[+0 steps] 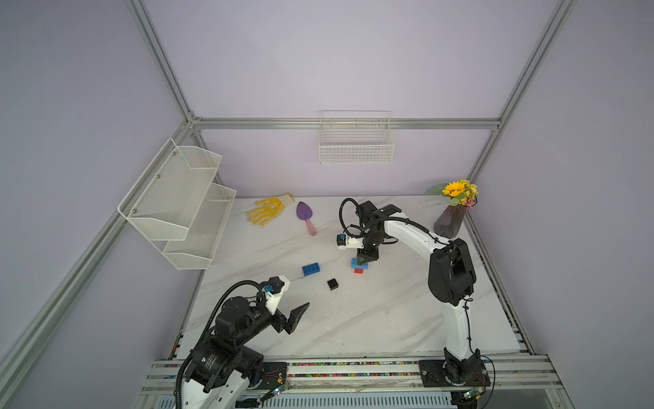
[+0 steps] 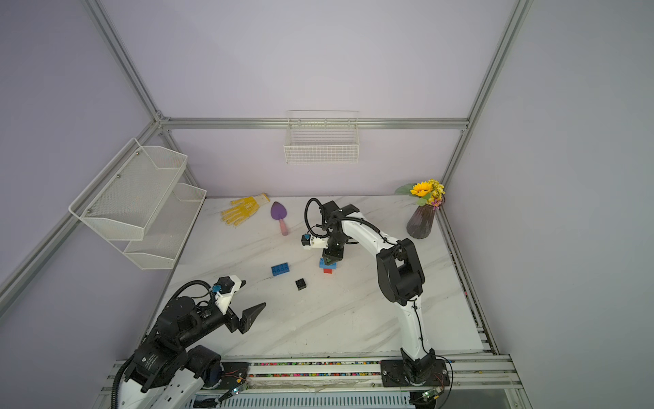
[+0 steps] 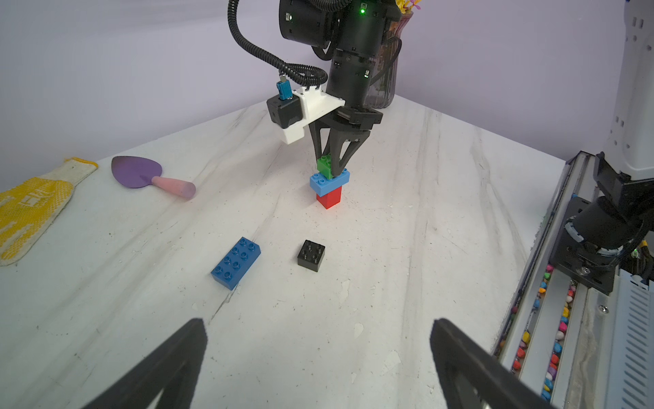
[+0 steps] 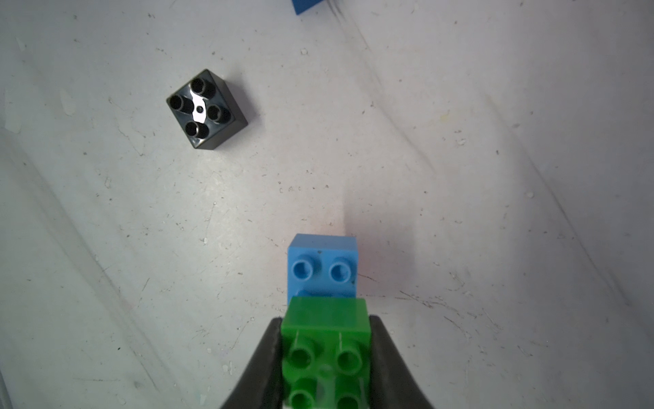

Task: Assemble the letter f with lego
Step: Assemble the lego brick with the lego brick.

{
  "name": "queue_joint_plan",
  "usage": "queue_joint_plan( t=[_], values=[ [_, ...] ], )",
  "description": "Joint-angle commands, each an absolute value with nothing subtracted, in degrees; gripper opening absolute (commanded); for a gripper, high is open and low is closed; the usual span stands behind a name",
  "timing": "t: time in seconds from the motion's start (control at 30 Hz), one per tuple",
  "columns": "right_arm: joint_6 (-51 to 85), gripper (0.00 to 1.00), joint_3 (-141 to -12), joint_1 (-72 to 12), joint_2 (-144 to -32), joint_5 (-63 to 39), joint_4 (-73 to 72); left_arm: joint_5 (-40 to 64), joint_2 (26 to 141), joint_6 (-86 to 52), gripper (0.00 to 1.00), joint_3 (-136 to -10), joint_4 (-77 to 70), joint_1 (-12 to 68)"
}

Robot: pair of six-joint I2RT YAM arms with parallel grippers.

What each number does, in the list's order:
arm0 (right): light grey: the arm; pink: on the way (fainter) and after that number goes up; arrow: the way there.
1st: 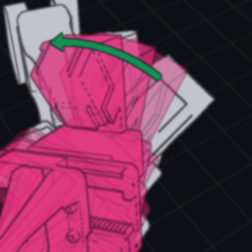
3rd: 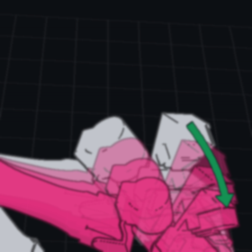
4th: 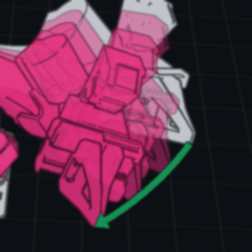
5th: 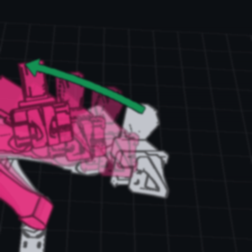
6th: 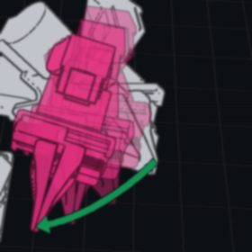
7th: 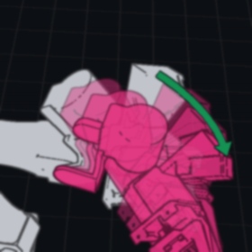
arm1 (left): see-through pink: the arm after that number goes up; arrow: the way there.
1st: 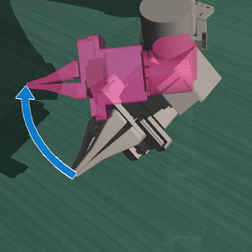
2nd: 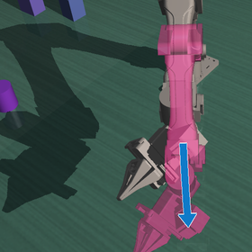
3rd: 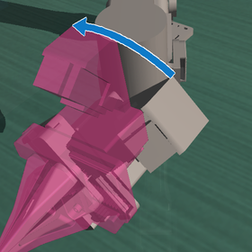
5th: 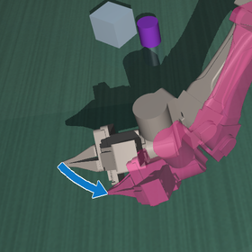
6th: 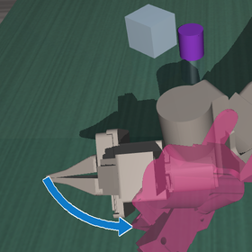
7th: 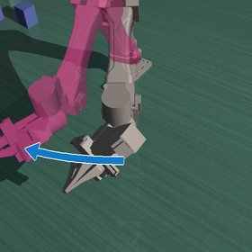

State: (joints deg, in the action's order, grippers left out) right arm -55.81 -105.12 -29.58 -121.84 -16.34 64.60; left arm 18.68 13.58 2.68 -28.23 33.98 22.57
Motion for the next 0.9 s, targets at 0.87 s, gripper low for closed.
queue_joint_plan(
  t=[0.87],
  values=[
    [-55.1, 0.02, -103.5, -31.9, -125.3, -12.2, 67.4, 20.0, 14.2, 4.0, 1.0, -28.3, 32.3, 22.2]
  ],
)
